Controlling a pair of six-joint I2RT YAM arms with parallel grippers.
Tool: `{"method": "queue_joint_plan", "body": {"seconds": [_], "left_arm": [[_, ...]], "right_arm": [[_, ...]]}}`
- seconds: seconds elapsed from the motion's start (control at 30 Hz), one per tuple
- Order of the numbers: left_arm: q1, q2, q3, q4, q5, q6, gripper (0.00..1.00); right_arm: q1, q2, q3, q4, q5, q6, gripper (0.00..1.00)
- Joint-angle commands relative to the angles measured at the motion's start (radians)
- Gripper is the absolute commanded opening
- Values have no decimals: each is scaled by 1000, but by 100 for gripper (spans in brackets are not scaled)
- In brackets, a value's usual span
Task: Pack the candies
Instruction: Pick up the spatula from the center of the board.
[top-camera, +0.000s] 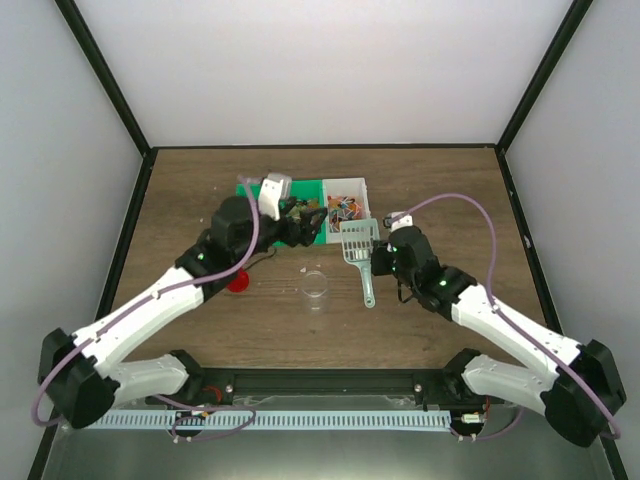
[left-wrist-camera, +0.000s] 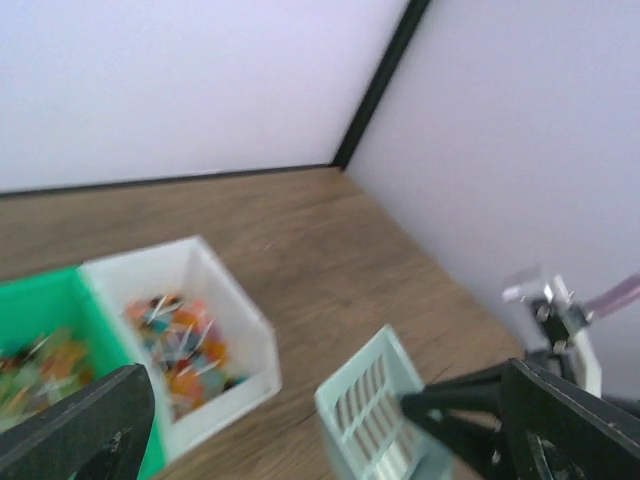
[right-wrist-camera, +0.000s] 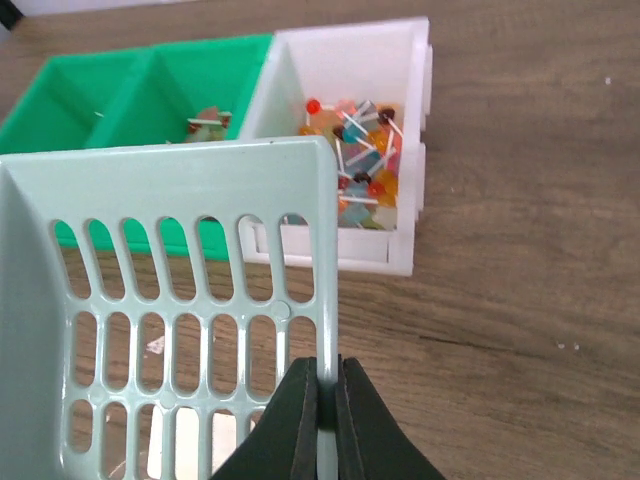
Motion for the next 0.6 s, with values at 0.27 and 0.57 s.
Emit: {"method": "queue_joint_plan", "body": {"seconds": [0.27, 0.57], "left_arm": [[41, 371, 373, -230, 417, 89, 87], [42, 440, 421, -264, 458, 86, 59]], "right_arm": [[47, -130, 99, -42, -115, -141, 1], [48, -165, 83, -39, -140, -151, 1]]}}
